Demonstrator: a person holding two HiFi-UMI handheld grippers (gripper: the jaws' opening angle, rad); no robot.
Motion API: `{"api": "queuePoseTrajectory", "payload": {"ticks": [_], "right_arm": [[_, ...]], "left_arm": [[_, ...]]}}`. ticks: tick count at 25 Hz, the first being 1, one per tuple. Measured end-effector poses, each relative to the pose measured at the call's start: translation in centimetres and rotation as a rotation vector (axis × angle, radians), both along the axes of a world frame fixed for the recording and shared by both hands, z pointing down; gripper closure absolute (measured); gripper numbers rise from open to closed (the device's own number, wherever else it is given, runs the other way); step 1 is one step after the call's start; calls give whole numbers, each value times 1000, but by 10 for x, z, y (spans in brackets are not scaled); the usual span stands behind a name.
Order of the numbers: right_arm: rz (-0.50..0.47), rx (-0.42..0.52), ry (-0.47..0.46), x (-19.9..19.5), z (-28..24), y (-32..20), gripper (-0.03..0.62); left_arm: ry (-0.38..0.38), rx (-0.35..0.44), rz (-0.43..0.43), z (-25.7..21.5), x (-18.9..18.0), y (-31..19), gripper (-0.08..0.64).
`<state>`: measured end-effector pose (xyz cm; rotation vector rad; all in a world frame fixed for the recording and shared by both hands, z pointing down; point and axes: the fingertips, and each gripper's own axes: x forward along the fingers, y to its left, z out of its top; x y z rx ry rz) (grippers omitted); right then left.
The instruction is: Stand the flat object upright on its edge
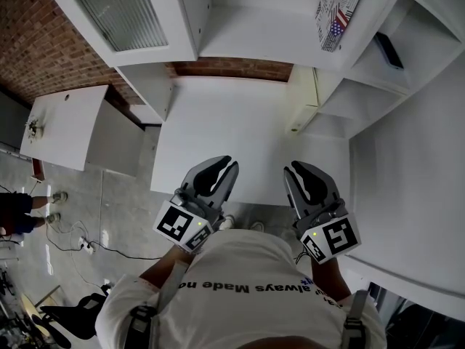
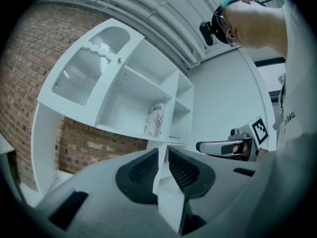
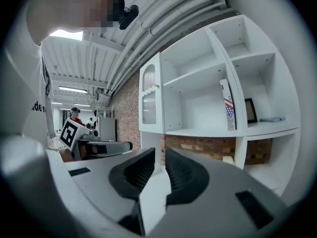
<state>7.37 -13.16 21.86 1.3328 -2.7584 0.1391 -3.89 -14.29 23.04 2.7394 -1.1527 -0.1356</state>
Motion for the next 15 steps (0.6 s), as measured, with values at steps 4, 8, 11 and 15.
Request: {"api": "queuePoseTrajectory", "payload": {"ticks": [4, 8, 11, 15], "right_arm": [[0, 0, -1, 0, 1, 0, 526], [6, -7, -1, 2, 3, 0, 526], [10, -6, -3, 4, 4, 0, 526], [7, -3, -4, 5, 3, 0, 526]], "left_arm": [[1, -2, 3, 0, 1, 0, 492], [2, -5, 3, 1, 2, 0, 492], [3, -6, 2, 1, 3, 1, 492], [3, -6, 7, 2, 6, 1, 492]]}}
